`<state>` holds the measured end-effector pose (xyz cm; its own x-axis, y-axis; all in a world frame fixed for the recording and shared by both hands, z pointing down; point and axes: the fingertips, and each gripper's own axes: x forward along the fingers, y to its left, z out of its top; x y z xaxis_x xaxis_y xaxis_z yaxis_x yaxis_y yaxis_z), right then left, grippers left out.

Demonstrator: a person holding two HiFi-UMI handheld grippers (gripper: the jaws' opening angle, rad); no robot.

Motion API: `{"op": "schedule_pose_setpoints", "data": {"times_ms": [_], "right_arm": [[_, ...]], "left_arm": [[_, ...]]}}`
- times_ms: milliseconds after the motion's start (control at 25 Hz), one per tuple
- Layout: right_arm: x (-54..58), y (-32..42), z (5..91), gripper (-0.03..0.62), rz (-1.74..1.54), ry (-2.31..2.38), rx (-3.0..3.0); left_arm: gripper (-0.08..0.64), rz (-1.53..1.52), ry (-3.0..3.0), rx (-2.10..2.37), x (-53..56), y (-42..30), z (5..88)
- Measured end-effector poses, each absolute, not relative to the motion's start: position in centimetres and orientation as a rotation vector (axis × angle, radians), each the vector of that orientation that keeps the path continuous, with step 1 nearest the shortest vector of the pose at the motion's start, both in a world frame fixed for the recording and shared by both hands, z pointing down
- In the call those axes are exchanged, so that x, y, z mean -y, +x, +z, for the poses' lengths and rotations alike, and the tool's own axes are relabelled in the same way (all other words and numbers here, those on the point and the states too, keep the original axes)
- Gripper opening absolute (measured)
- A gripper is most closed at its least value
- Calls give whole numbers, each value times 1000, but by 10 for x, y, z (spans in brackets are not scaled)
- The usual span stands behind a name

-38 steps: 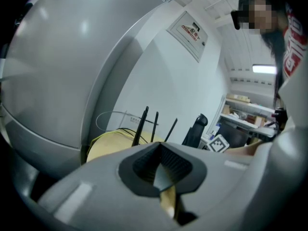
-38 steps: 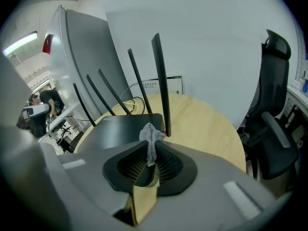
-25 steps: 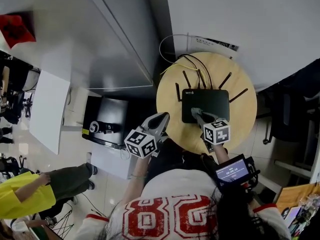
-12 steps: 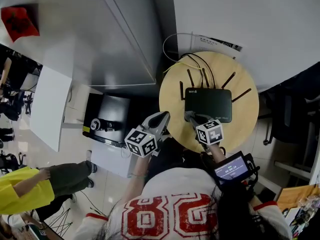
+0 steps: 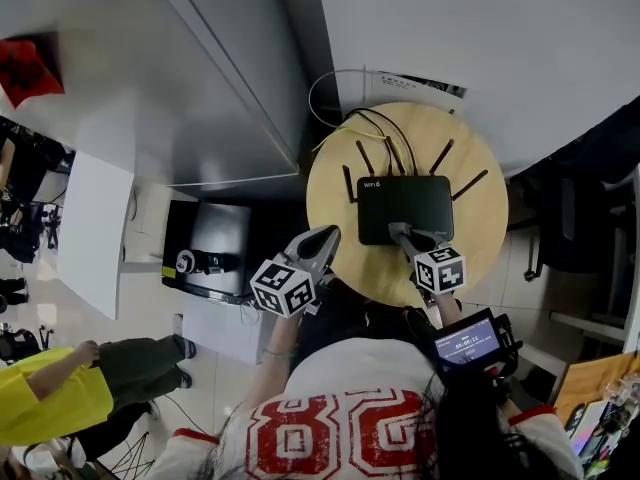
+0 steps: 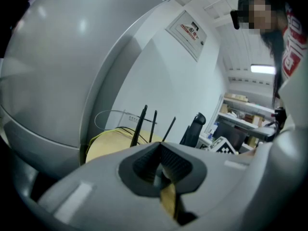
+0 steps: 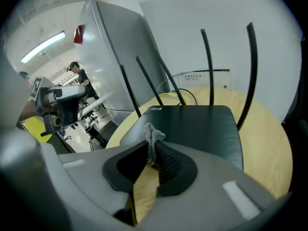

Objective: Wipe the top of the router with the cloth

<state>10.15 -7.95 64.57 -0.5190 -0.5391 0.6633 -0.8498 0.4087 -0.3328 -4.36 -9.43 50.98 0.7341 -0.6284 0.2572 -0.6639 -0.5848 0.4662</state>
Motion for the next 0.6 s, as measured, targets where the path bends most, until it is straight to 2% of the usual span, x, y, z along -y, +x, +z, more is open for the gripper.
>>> {"op": "schedule_pose_setpoints", "data": {"times_ms": [360,600], "right_arm": [[69,189,646,43,943,1428,2100],[58,220,649,43,970,1507,2059]], "left_arm": [[0,89,2402,957,96,-28,509],[0,93,2430,904,93,-4,507]]}}
